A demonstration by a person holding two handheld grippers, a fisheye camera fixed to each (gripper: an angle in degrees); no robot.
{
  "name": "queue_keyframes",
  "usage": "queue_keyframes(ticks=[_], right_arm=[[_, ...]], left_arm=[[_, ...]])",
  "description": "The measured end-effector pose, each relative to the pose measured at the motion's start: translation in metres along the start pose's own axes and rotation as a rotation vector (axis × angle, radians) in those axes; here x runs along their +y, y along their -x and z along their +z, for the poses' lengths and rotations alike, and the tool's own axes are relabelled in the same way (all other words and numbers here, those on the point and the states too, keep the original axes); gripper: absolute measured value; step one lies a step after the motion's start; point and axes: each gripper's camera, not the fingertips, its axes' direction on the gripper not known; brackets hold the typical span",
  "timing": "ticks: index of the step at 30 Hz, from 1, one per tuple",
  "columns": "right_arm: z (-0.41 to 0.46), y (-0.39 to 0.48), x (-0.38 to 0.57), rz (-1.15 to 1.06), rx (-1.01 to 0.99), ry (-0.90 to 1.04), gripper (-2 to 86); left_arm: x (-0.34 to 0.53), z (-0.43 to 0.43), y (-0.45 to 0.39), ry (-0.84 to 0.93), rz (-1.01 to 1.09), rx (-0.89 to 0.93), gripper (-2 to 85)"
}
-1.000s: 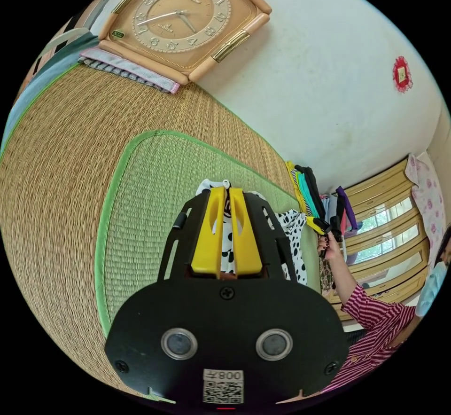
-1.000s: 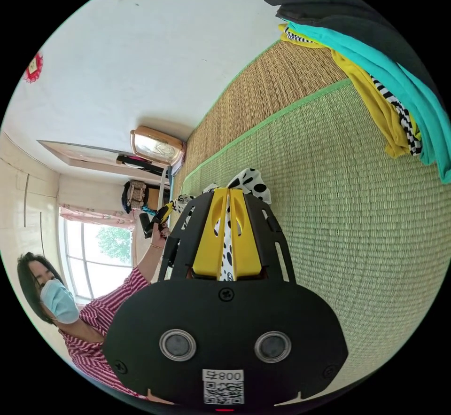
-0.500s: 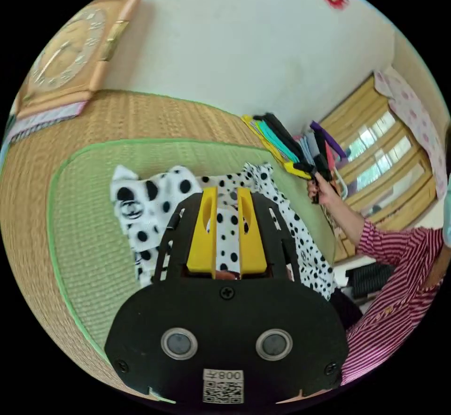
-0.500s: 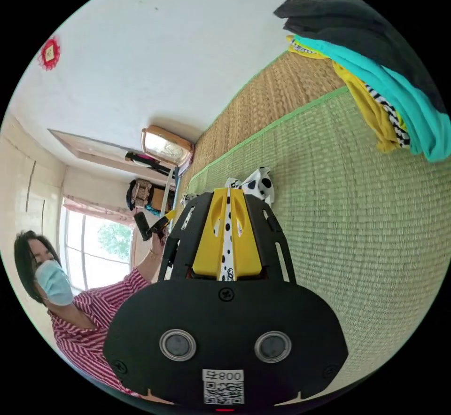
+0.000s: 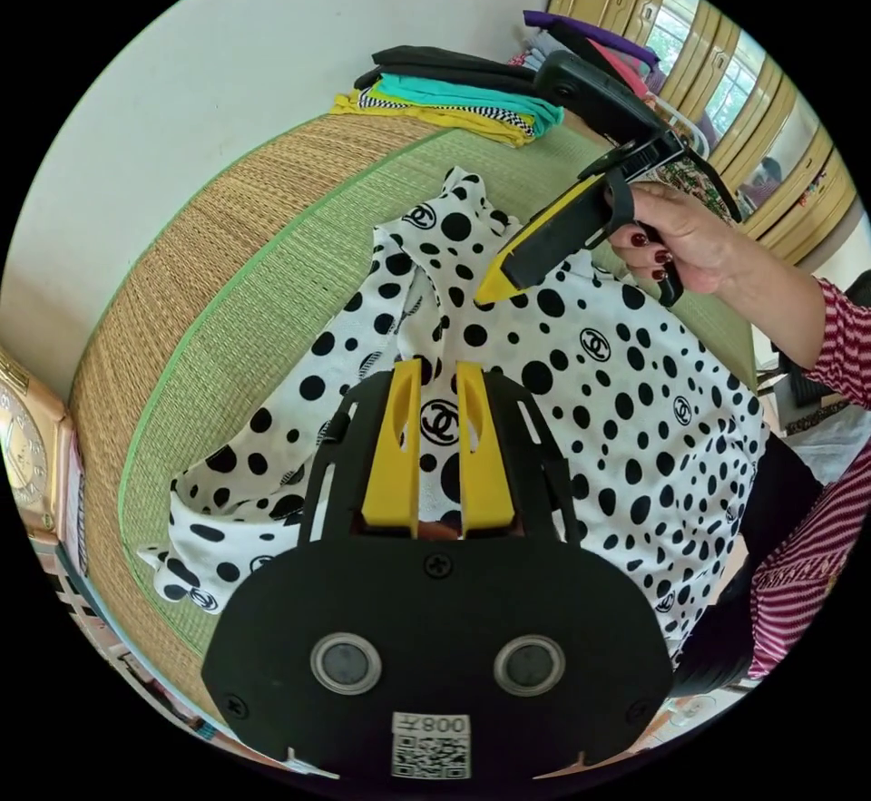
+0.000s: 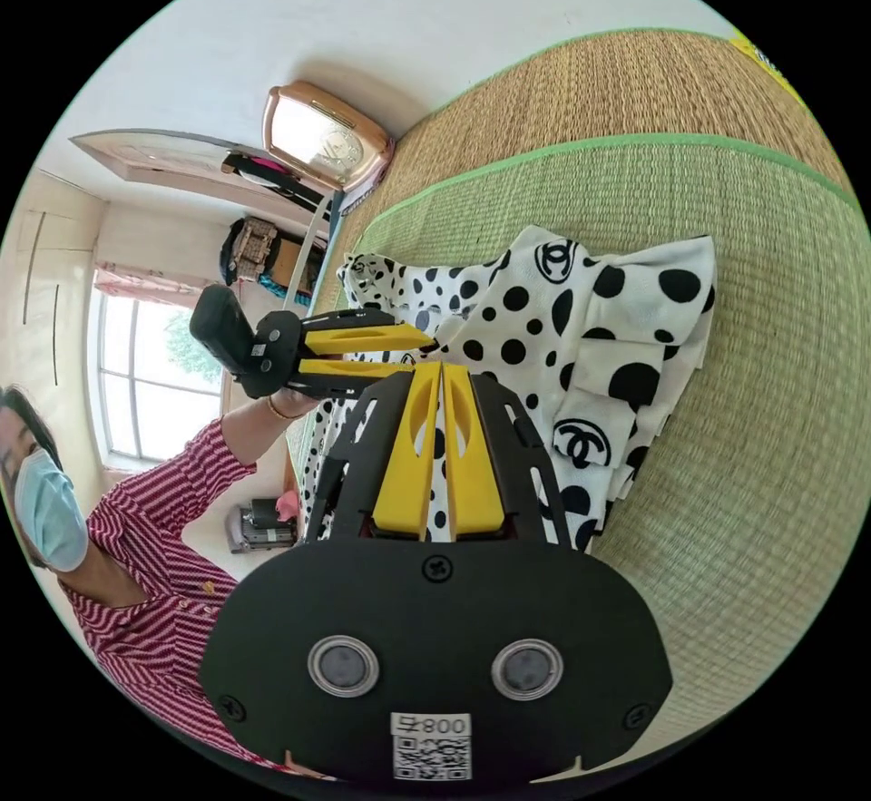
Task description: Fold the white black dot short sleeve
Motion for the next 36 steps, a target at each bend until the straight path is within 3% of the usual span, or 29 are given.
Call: queue_keyframes(ticks=[6, 13, 17, 23, 36], right_arm=[[0.000, -0.017, 0.001, 0.011, -0.041, -0.018, 0.1], [-0.001, -0.031, -0.005, 0.023, -0.083, -0.048, 0.1], [-0.001, -0.040, -0.006, 0.030, -0.105, -0.058, 0.1], [-0.014, -0.044, 0.002, -0.001, -0.158, -0.135, 0.1], [-0.001, -0.056, -0.004, -0.010, -0.109, -0.130, 0.1]], left_arm=[[0.012, 0.013, 0.052, -0.094, -0.152, 0.291, 2.1], [0.009, 0.038, 0.067, -0.083, -0.133, 0.244, 6.3], [-0.001, 0.057, 0.068, -0.017, -0.097, 0.195, 3.1], [0.012, 0.064, 0.112, -0.113, -0.213, 0.459, 2.3], [0.013, 0.089, 0.143, -0.063, -0.231, 0.271, 6.6]])
